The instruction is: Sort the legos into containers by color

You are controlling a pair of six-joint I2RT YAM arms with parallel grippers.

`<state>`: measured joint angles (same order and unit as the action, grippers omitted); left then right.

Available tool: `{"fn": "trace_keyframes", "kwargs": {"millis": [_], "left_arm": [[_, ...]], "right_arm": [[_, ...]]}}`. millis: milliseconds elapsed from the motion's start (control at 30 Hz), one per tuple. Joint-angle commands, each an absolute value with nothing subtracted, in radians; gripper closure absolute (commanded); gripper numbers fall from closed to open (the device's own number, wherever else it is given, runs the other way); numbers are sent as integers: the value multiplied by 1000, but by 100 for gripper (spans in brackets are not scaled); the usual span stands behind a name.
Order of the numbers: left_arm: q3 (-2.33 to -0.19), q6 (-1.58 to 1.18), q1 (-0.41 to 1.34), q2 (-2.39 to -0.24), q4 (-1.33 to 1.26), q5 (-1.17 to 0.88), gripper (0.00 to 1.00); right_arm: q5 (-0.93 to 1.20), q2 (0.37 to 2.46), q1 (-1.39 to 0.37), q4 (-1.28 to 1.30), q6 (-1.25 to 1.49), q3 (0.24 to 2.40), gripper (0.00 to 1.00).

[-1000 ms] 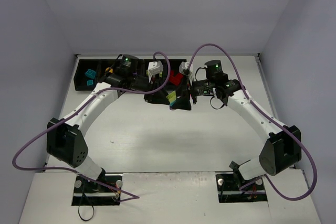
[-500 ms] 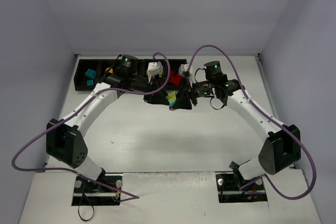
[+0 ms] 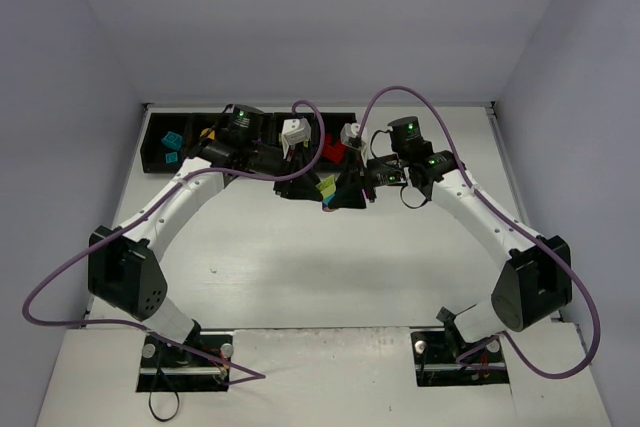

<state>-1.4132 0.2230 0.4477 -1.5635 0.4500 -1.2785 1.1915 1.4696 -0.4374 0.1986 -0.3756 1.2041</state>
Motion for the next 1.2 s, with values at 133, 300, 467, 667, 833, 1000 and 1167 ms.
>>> {"fn": "trace_keyframes", "kwargs": {"millis": [133, 300, 467, 667, 833, 1000, 1167], "left_arm": [[-1445, 167, 446, -1539, 335, -1331, 64], [-1443, 140, 449, -1540, 295, -1328, 59], [-1445, 133, 457, -1548, 287, -1328, 57], [-1450, 130, 474, -1555, 290, -1302, 53], [-1453, 130, 479, -1557, 304, -1278, 52], [-1451, 141, 479, -1557, 319, -1269, 53], [-1462, 144, 479, -1560, 318, -1269, 93]], "right_arm": [[1223, 1468, -430, 206, -402, 1241, 100], [1218, 1470, -431, 206, -399, 1243, 100], [1216, 1470, -431, 206, -396, 1246, 100], [1212, 1468, -433, 206, -393, 1250, 100], [1209, 1468, -433, 206, -391, 1253, 100], [1207, 1470, -433, 206, -388, 1259, 100], [1197, 1470, -433, 206, -387, 1253, 100]]}}
